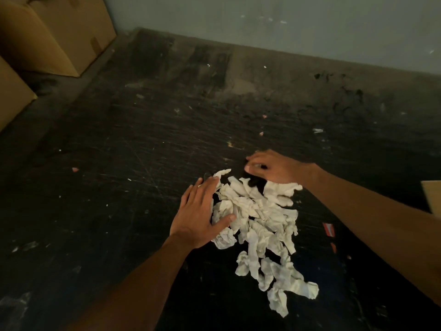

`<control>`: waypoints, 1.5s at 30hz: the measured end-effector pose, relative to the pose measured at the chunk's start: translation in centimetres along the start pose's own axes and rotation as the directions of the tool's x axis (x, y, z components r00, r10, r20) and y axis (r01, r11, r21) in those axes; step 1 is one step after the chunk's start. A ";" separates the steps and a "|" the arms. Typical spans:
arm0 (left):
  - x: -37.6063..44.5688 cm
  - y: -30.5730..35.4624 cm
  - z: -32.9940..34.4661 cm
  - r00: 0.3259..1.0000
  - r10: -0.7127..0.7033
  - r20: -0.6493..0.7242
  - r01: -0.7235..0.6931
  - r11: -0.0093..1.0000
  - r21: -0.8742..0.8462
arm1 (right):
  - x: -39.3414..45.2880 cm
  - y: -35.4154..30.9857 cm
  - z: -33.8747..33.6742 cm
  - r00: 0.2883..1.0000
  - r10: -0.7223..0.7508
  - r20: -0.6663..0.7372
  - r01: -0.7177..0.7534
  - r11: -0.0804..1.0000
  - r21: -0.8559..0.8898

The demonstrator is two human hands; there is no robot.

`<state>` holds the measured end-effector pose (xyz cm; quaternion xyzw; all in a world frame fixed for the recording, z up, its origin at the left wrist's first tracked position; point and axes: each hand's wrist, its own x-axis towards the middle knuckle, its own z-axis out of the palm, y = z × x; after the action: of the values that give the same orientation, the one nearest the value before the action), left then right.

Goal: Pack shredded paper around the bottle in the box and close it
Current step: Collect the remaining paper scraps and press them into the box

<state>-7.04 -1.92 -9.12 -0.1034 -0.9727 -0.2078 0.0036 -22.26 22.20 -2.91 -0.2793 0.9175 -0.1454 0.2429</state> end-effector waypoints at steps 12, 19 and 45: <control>0.1 -0.5 -2.1 0.986 0.057 0.157 -0.034 0.989 -0.143 | -17.5 -0.3 5.7 0.937 0.267 -0.226 -0.223 0.954 0.202; 4.5 2.3 -3.8 0.934 0.031 0.355 0.066 0.964 -0.257 | -16.8 1.7 6.8 0.759 0.606 -0.237 -0.423 0.737 0.527; 1.0 2.6 0.8 0.754 0.553 0.354 -0.604 0.796 0.044 | -12.9 -4.1 14.1 0.937 0.007 -0.348 -0.100 0.963 -0.249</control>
<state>-7.49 0.93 -8.74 -0.4317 -0.8925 -0.1001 -0.0838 -3.68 24.58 -8.43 -0.2540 0.9642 -0.0623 0.0434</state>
